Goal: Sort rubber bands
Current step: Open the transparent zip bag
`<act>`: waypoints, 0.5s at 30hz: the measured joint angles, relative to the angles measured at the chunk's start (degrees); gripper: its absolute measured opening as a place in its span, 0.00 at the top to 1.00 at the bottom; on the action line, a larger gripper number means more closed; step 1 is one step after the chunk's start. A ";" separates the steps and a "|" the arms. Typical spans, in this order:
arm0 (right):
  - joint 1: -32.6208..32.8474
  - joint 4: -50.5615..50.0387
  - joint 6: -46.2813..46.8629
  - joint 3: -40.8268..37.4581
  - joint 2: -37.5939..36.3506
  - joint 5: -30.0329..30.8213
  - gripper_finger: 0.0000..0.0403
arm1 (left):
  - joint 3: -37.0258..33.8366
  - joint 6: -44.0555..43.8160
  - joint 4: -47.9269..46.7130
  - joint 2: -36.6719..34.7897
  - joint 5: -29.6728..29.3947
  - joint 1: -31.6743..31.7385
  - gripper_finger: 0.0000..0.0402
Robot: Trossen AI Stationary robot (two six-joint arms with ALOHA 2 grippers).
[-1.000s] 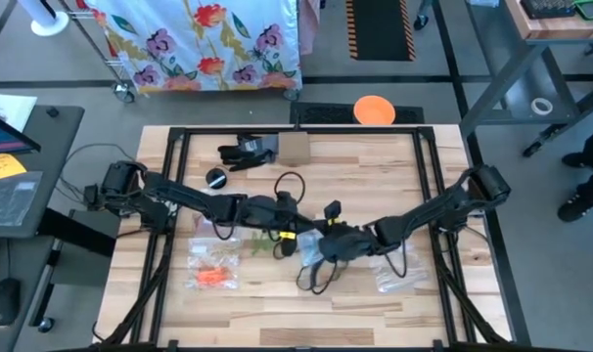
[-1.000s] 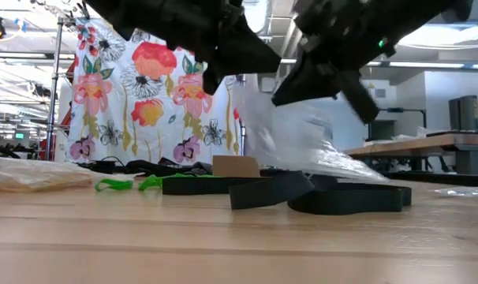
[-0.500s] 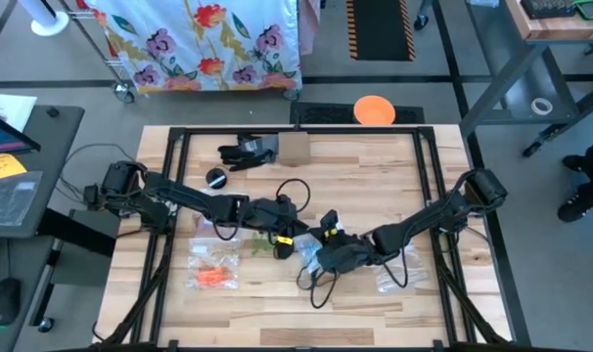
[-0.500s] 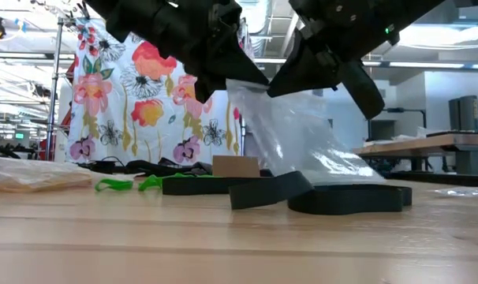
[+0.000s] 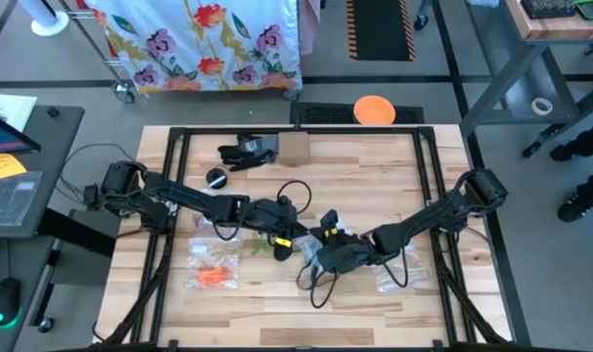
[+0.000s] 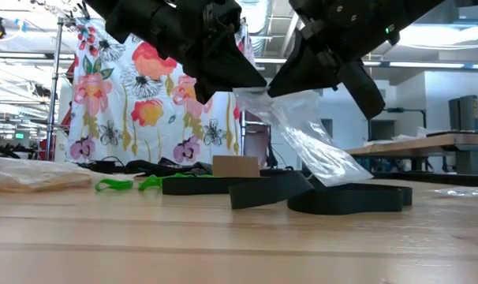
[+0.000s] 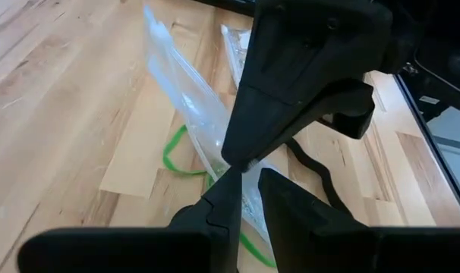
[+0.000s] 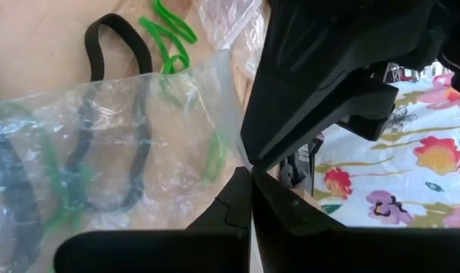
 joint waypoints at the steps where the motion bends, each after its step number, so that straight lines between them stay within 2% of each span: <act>1: 0.00 -0.02 0.00 0.00 0.00 0.02 1.00 | 0.00 -0.02 -0.02 0.00 -0.02 0.00 0.88; 8: 0.28 0.07 0.00 -0.02 -0.02 0.04 1.00 | 0.00 -0.07 -0.06 0.00 -0.43 0.00 0.88; 15: 0.26 0.22 0.04 -0.04 -0.02 0.05 1.00 | 0.00 2.08 -0.22 0.00 -4.99 0.00 0.87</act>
